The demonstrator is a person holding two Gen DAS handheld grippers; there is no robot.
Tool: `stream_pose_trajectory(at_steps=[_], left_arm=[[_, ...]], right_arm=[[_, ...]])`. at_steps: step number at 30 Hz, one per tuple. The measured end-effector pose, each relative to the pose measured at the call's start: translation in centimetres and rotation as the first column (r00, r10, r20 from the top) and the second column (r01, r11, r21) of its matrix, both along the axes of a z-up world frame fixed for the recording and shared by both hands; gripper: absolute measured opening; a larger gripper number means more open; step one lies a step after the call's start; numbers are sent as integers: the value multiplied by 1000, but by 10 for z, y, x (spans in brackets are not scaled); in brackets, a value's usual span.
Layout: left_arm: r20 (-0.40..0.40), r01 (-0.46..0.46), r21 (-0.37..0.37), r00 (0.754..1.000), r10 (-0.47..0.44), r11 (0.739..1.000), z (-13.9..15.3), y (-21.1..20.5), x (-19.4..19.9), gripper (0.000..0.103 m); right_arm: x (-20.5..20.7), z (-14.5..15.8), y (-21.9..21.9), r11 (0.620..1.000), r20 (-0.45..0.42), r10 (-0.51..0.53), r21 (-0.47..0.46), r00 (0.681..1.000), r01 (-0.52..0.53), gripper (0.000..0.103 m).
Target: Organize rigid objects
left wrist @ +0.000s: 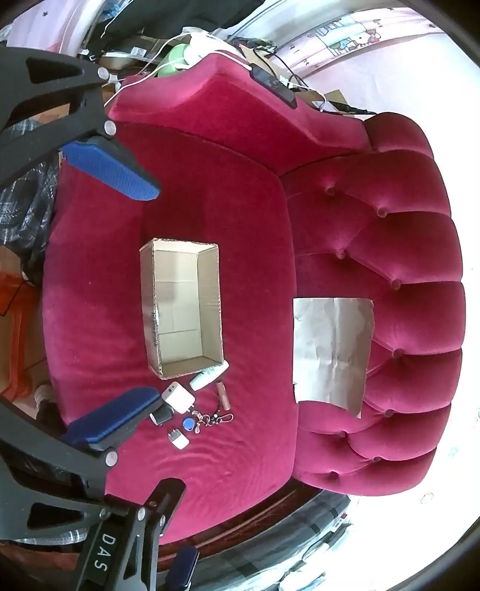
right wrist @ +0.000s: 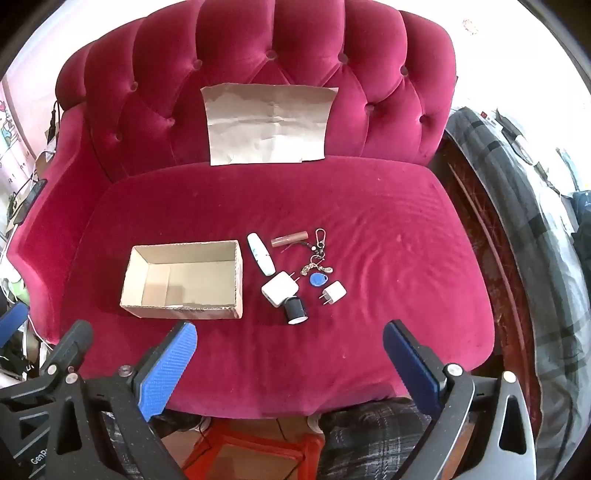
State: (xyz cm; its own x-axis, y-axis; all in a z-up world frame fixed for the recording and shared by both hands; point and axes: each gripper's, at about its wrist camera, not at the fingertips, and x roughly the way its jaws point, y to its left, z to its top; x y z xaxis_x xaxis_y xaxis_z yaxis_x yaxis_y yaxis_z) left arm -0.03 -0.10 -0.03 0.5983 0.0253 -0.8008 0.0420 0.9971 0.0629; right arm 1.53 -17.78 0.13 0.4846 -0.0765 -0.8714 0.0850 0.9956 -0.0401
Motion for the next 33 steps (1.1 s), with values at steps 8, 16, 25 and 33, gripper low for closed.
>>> stream_pose_trajectory(at_steps=[8,16,25,33], left_arm=[[1,1,-12,1000,-1,1000,4,0,1,103],[1,1,-13,1000,-1,1000,5,-1,1,103],[7,-1,-10,1000,2,1000,11,4,4,103],[18,-4,-7,1000,4,1000,13,3,1,103]], right_arm=[[-3,3,2,1000,6,4,-12,1000,-4,103],[2,-1,-2,1000,4,4,-8,1000,-4,103],[-1,4,1,1000,9,4,-10,1000,-4,103],[-1,8,1,1000,20,7,-5,1000,-7,103]])
